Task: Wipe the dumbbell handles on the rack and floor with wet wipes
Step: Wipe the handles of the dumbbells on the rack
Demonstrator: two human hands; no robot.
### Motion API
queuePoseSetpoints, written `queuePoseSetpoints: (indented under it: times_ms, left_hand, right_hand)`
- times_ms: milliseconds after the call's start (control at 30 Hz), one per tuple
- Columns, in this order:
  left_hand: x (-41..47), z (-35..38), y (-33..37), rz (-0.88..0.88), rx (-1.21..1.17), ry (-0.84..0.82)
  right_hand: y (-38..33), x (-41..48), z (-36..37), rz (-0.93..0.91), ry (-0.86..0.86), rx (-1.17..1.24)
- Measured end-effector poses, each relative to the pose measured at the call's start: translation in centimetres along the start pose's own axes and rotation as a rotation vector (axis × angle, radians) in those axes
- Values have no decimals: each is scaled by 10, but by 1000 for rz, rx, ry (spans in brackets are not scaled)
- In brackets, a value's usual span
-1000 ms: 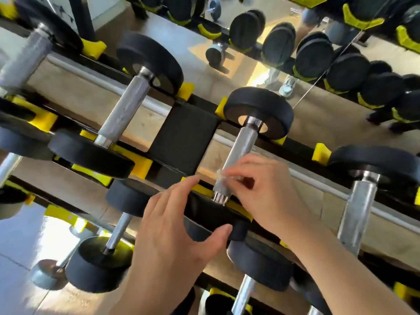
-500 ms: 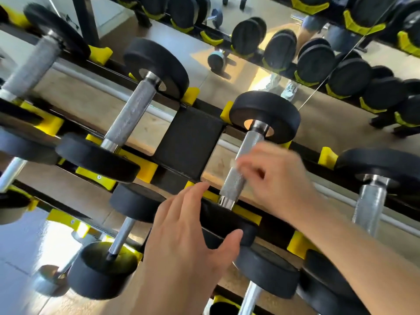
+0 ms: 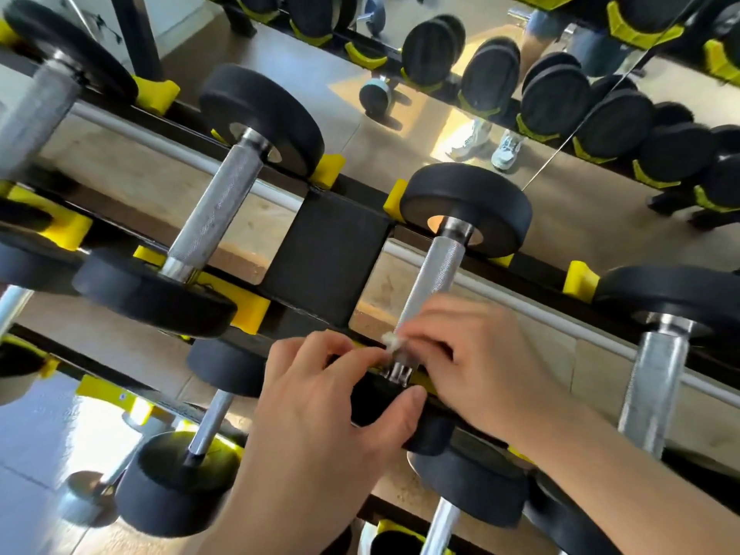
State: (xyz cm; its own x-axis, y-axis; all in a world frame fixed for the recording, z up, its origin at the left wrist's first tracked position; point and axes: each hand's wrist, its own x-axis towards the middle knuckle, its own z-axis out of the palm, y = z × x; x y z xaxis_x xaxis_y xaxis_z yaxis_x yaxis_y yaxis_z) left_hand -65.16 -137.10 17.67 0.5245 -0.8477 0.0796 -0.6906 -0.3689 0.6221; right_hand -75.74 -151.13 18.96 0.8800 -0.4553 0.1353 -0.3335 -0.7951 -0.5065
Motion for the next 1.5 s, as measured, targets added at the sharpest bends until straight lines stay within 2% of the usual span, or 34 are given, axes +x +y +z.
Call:
queuePoseSetpoints:
  times_ms: [100, 167, 233, 267, 400, 467, 533, 567, 667, 733, 800, 833, 967, 1033, 1133, 1167, 1300, 1433, 1500]
  left_hand:
    - [-1, 0, -2, -20, -33, -9]
    - [-3, -2, -1, -52, -71, 2]
    - [-7, 0, 2, -95, -92, -8]
    - [-10, 0, 3, -127, -115, -23]
    - [-15, -1, 5, -177, -120, -24]
    - [-15, -2, 6, -155, -62, -2]
    - [-14, -3, 10, -80, -24, 58]
    - [-14, -4, 13, -19, -16, 85]
    - [-15, 0, 20, 181, -4, 96]
    - [-13, 2, 19, 222, -23, 84]
    - [-9, 1, 17, 215, -67, 79]
    - [-7, 0, 15, 211, -81, 71]
    - [1, -3, 13, 147, -147, -25]
    - [8, -7, 13, 93, -180, -74]
    - [19, -12, 15, 63, -193, -89]
    - [24, -14, 16, 45, -213, -86]
    - [43, -13, 19, 44, -211, -135]
    - [62, -10, 20, 109, -243, -158]
    - [69, -8, 18, 113, -263, -145]
  right_hand:
    - [23, 24, -12, 66, 250, -104]
    - [12, 16, -6, 102, 168, -51]
    - [1, 0, 2, 27, -3, 2]
    - [4, -1, 1, -10, -25, 3]
    - [20, 20, -7, 91, 261, -68]
    - [5, 7, 4, 94, 169, -35]
    - [-2, -5, 7, 8, 37, 17]
    - [4, -1, 2, -6, 51, 15]
    - [30, 28, -11, 98, 332, -83]
    - [22, 22, -2, 167, 332, -59]
    - [6, 3, 10, 124, 198, -27]
    - [5, 0, 9, 105, 189, -23]
    - [27, 34, -2, 241, 530, -95]
    - [15, 25, 9, 281, 494, -71]
    - [-2, -5, 21, 177, 300, 14]
    - [2, -2, 17, 163, 301, 27]
    - [21, 24, 7, 301, 554, 31]
    - [-2, -11, 31, 260, 458, 222]
    - [7, -4, 31, 286, 522, 231]
